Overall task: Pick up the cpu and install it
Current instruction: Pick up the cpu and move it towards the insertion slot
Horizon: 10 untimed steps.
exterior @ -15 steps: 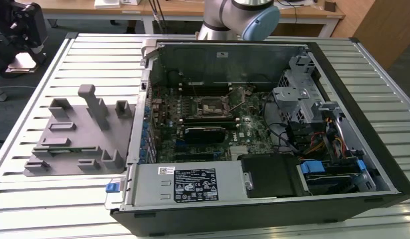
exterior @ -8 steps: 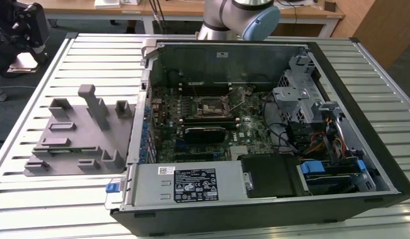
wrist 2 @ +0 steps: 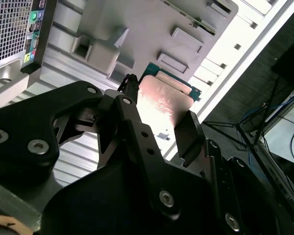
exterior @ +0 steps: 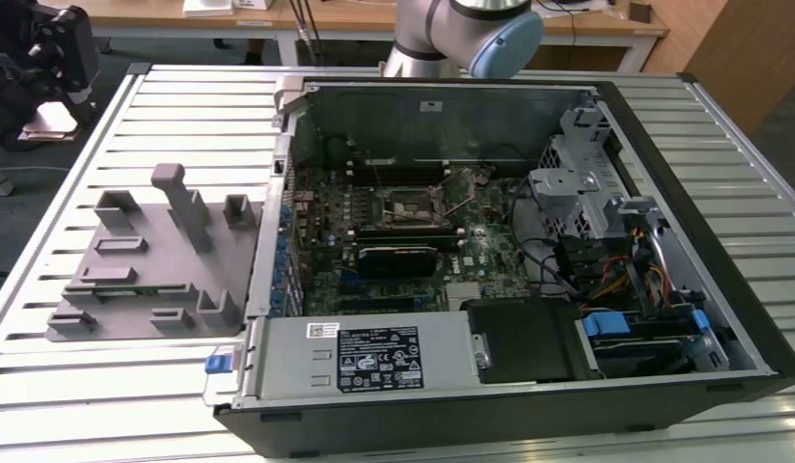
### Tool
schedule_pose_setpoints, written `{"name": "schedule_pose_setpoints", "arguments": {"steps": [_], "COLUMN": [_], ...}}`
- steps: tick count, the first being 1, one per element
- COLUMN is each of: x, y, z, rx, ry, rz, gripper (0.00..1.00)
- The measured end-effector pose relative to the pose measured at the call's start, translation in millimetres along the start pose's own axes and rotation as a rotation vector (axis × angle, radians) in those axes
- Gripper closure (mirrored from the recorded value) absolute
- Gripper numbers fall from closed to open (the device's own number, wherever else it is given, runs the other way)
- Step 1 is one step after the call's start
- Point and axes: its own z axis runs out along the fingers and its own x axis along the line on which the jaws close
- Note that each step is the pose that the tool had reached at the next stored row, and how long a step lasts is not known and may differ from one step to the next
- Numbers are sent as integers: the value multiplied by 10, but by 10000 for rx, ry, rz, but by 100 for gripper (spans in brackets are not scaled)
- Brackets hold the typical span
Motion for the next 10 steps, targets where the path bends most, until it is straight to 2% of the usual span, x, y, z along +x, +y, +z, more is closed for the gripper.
{"name": "schedule_pose_setpoints", "arguments": {"steps": [10], "x": [-85], "y": [3], "z": [1], "rx": [1], "ry": [1], "rz": [-1], "gripper": [46]}}
